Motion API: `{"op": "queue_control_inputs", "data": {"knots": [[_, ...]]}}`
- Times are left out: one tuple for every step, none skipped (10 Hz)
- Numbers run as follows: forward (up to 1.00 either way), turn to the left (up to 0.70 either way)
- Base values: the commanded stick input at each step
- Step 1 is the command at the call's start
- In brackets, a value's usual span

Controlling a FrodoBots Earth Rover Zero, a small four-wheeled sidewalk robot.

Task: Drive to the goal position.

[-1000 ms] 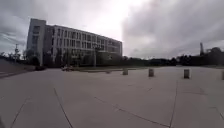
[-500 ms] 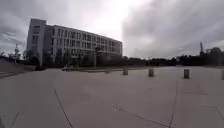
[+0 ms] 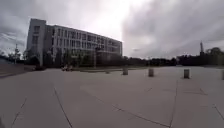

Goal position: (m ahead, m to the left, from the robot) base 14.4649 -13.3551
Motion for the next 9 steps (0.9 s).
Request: {"op": "queue_control_inputs", "data": {"knots": [[0.7,0.0],[0.7,0.0],[0.7,0.0],[0.7,-0.03],[0.7,-0.26],[0.7,-0.29],[0.7,-0.29],[0.7,-0.29],[0.7,-0.29]]}}
